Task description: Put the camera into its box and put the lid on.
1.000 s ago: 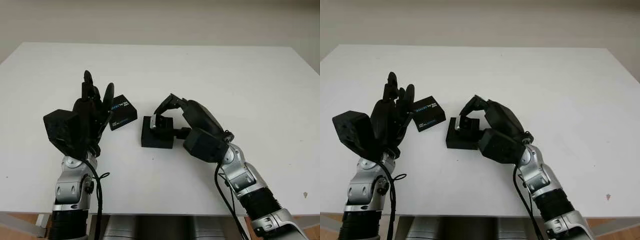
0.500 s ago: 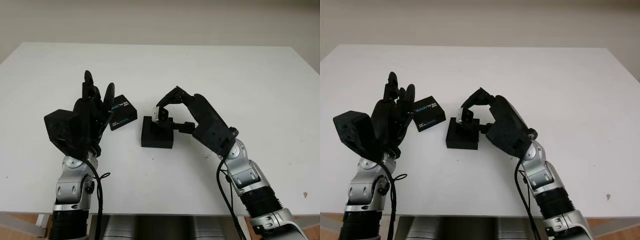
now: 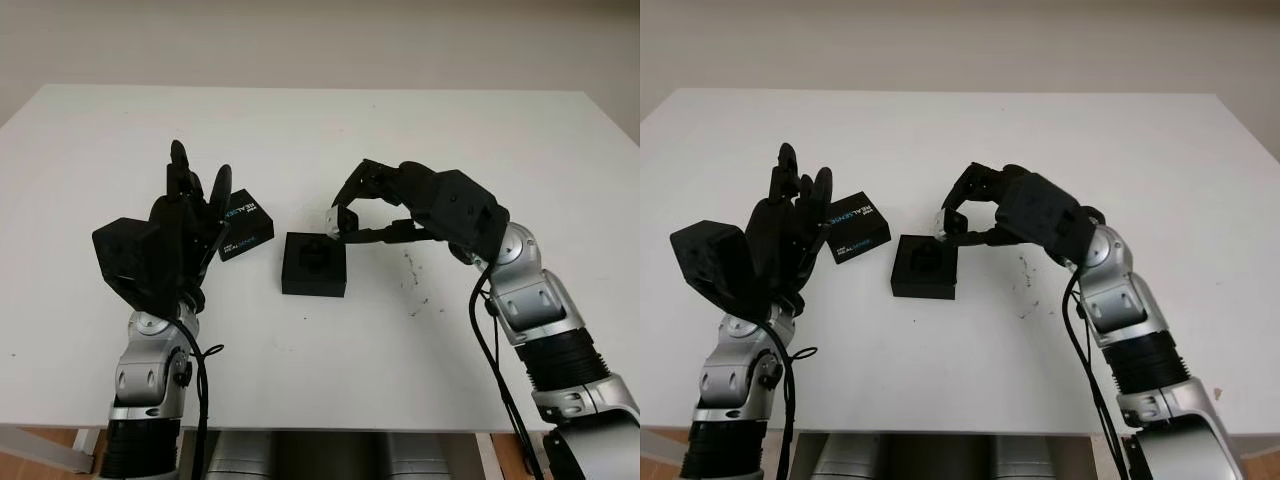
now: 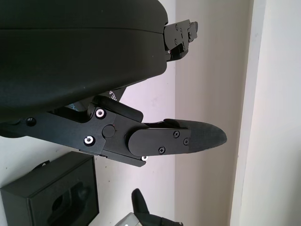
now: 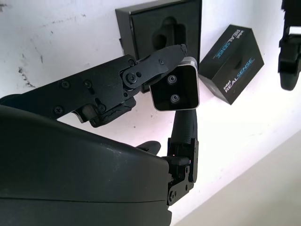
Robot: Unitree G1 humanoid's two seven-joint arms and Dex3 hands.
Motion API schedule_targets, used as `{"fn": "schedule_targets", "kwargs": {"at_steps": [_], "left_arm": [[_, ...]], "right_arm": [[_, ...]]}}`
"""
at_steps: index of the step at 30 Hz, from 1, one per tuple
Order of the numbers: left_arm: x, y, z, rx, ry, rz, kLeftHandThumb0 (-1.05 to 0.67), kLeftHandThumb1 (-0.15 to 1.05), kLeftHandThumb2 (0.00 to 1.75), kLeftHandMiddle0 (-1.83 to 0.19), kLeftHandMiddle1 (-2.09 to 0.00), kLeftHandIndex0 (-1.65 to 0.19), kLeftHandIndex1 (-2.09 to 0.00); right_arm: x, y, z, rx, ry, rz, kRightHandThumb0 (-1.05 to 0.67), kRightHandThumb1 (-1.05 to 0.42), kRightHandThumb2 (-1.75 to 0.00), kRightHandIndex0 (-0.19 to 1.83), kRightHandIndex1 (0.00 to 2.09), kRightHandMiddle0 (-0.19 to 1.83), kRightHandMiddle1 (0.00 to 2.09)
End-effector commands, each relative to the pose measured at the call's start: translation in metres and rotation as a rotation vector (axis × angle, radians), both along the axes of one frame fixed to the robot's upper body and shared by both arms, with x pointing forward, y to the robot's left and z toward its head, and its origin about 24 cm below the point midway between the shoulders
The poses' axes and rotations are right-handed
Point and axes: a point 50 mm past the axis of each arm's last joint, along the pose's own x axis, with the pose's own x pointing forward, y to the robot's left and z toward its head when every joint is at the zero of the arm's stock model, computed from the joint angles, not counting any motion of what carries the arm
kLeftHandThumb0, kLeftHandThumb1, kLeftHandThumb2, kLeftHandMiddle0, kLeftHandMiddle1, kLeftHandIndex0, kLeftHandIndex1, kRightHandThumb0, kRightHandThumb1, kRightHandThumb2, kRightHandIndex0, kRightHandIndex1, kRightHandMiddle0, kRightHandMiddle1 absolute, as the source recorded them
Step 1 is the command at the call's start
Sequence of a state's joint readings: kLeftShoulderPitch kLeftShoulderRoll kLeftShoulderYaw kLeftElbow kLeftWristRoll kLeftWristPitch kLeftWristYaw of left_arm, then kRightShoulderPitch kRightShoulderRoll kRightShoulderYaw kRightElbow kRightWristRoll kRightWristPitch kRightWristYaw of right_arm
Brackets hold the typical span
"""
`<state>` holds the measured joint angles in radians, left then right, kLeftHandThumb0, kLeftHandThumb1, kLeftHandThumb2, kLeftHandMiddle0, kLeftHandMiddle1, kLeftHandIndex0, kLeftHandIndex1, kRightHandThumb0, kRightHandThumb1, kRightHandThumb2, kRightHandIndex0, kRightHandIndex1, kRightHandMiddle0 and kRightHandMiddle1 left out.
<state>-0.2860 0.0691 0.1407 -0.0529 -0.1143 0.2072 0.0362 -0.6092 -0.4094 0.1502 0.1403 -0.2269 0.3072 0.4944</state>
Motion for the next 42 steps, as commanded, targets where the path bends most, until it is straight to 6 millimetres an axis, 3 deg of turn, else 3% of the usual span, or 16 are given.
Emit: {"fn": "schedule_targets", "kwargs": {"at_steps": [1,13,24,42], "left_arm": [[0.003,-0.003,0.007,-0.007,-0.024,-0.006,-0.66,1.05,0.41,0.19,0.0,0.19,0.0],[0.002,-0.002,0.008,-0.003,-0.019,-0.007,-0.66,1.05,0.41,0.19,0.0,0.19,0.0],[0.003,-0.003,0.007,-0.007,-0.022,-0.003,-0.66,1.05,0.41,0.19,0.0,0.19,0.0],[0.002,-0.004,0.007,-0.012,-0.023,0.003,-0.67,1.05,0.4,0.19,0.0,0.19,0.0]], "right_arm": [[0.001,0.003,0.014,0.003,-0.029,0.014,-0.42,-0.98,-0.05,0.24,0.29,0.29,1.7],[0.0,0.015,0.007,0.021,0.072,0.004,-0.39,-0.97,-0.05,0.29,0.19,0.32,1.62],[0.003,0.023,-0.003,-0.011,0.094,0.016,-0.39,-0.98,-0.06,0.3,0.13,0.3,1.69],[0.006,0.023,-0.004,-0.113,0.092,0.053,-0.39,-0.98,-0.05,0.32,0.1,0.29,1.71]]}}
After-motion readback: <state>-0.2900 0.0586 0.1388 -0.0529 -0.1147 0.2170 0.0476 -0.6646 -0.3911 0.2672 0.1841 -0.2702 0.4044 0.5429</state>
